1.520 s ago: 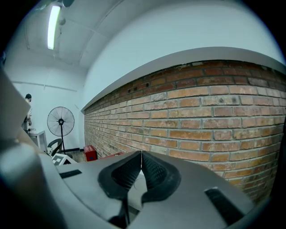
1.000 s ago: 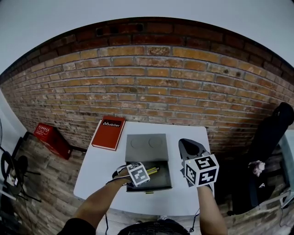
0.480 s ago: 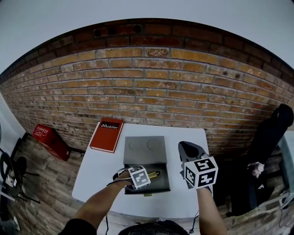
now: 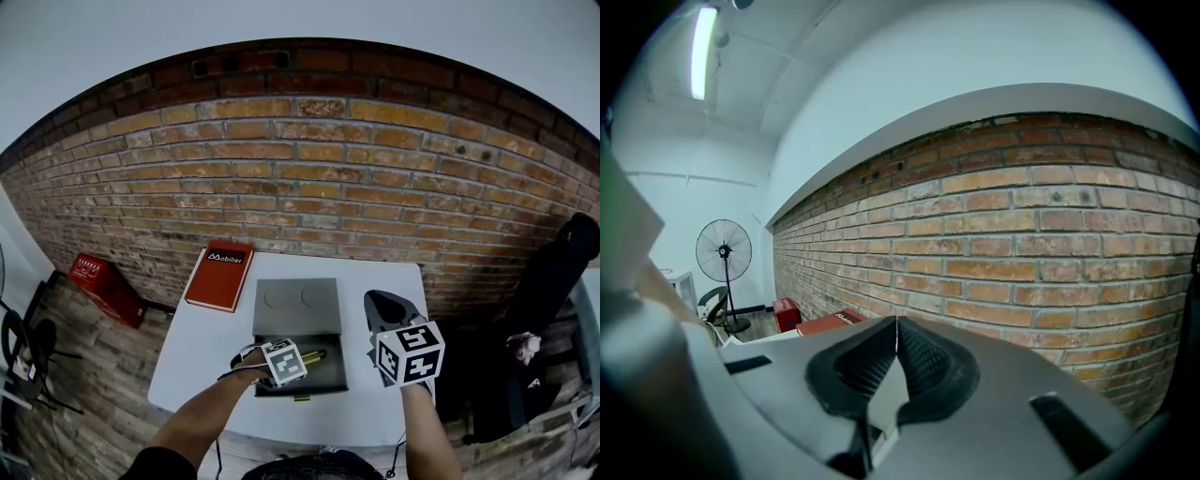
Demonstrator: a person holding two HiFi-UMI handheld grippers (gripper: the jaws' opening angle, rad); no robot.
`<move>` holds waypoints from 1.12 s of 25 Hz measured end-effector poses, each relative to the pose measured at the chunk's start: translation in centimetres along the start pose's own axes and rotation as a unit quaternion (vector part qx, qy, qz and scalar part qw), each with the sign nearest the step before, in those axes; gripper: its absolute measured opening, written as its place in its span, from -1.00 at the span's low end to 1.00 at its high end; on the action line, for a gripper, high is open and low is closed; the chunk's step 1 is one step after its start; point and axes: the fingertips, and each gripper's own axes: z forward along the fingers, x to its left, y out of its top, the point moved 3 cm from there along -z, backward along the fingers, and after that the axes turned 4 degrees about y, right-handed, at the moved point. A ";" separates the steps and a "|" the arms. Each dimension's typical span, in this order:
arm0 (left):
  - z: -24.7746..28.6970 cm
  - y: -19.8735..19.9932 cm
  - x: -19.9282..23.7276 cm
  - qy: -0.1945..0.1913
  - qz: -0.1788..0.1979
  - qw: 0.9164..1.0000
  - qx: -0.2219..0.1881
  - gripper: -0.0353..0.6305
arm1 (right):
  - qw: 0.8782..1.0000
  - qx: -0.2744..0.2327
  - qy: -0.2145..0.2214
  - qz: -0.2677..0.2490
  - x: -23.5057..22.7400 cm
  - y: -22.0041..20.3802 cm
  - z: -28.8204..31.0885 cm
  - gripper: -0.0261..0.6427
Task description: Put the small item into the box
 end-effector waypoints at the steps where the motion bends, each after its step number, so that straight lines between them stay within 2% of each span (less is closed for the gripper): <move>1: -0.1 0.0 0.0 0.001 -0.002 1.000 -0.001 -0.50 | 1.000 0.000 0.001 0.000 0.0 0.0 0.0 -0.86; 6: -0.7 0.3 0.2 0.000 -0.028 0.999 -0.021 -0.46 | 1.000 -0.001 0.004 0.001 0.2 0.1 0.0 -0.86; 10: -1.8 1.5 1.0 0.023 -0.034 0.997 -0.059 -0.46 | 1.000 -0.002 0.008 0.000 0.5 0.2 0.0 -0.86; 12: -2.5 1.5 1.2 0.026 -0.049 0.996 -0.065 -0.46 | 1.000 -0.003 0.011 0.000 0.7 0.3 0.0 -0.86; 19: -6.2 1.7 3.3 0.067 -0.095 0.987 -0.110 -0.47 | 1.000 -0.007 0.019 -0.005 1.5 0.9 0.0 -0.86; 24: -9.5 1.9 5.1 0.113 -0.120 0.976 -0.145 -0.49 | 1.000 -0.007 0.025 -0.007 2.1 1.3 0.1 -0.86; 28: -11.8 1.7 6.9 0.149 -0.148 0.960 -0.183 -0.51 | 1.000 -0.010 0.026 -0.011 2.3 1.7 0.0 -0.86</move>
